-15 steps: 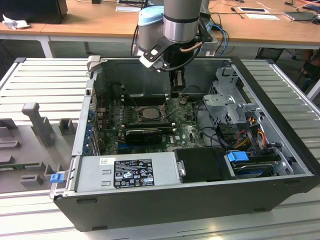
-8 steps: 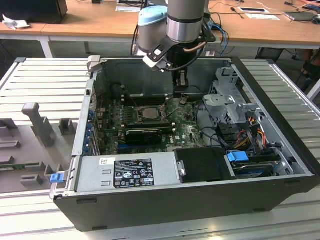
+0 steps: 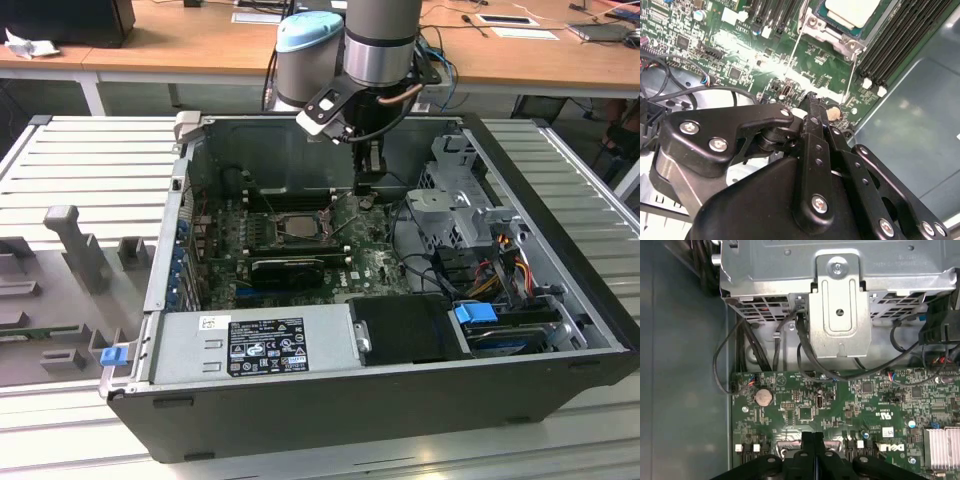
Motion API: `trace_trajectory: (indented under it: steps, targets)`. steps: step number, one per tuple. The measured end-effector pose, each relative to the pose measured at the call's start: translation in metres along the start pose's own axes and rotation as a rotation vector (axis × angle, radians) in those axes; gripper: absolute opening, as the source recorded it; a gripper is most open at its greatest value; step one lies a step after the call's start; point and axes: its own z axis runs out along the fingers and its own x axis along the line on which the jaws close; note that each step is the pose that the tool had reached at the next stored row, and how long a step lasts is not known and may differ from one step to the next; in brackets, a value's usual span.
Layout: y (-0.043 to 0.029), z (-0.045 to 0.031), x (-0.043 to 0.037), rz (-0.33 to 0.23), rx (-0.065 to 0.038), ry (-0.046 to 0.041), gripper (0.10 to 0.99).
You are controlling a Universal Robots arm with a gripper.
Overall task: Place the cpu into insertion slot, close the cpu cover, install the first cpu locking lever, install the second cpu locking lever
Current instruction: 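Close the cpu cover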
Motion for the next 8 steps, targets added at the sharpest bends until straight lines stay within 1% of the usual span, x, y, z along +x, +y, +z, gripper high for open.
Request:
trace_trajectory:
  steps: [3,8]
  targets:
    - [0.0046,0.0003,0.0002,0.000,0.000,0.0001,0.106]
    - [0.0098,0.0006,0.0003,0.000,0.000,0.0000,0.106]
